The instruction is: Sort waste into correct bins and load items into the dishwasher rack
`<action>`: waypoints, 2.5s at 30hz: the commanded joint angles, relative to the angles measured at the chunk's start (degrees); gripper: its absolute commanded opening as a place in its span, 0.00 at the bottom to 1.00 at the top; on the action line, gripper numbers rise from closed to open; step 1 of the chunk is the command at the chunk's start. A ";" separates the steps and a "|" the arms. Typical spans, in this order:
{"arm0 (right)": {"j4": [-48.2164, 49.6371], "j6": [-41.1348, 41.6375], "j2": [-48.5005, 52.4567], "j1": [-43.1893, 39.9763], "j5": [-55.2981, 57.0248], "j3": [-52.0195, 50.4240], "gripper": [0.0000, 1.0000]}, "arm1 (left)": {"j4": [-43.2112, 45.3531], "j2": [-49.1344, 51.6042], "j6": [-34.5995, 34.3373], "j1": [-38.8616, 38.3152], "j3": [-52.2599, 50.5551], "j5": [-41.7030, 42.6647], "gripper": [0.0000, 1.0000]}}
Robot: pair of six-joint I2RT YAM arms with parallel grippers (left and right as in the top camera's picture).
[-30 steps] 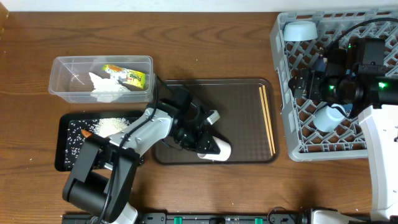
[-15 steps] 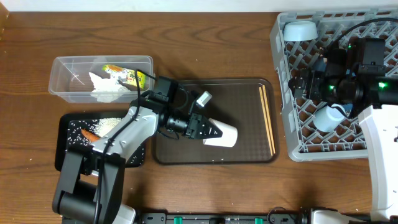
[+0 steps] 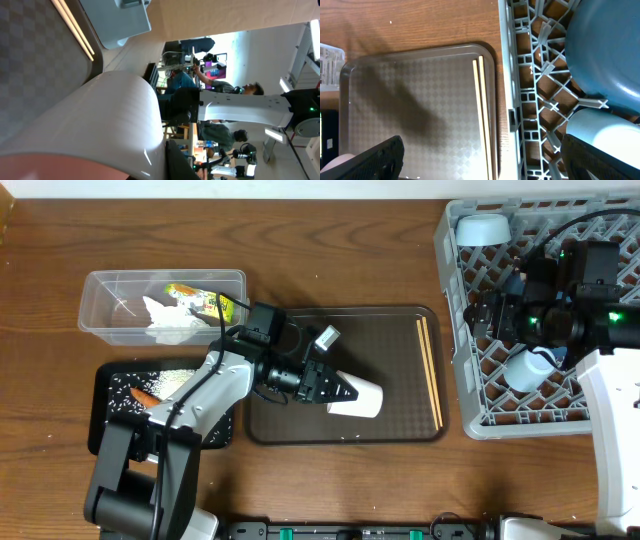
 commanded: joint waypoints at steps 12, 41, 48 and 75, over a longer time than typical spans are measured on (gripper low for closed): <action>0.20 0.26 -0.31 0.87 -0.22 0.09 0.99 | 4.15 -0.55 -2.34 -0.02 0.76 1.44 0.06; -10.60 3.34 -0.31 9.77 -30.36 -4.66 0.91 | 66.03 -0.55 -55.17 -5.66 0.76 3.39 0.06; -4.42 3.85 -0.31 9.49 -37.70 -4.66 0.91 | 66.03 -0.55 -55.17 -5.64 0.76 5.05 0.06; 6.47 -27.47 -0.31 10.67 -41.79 -15.89 0.91 | 66.01 -0.55 -72.85 -1.84 0.76 6.38 0.06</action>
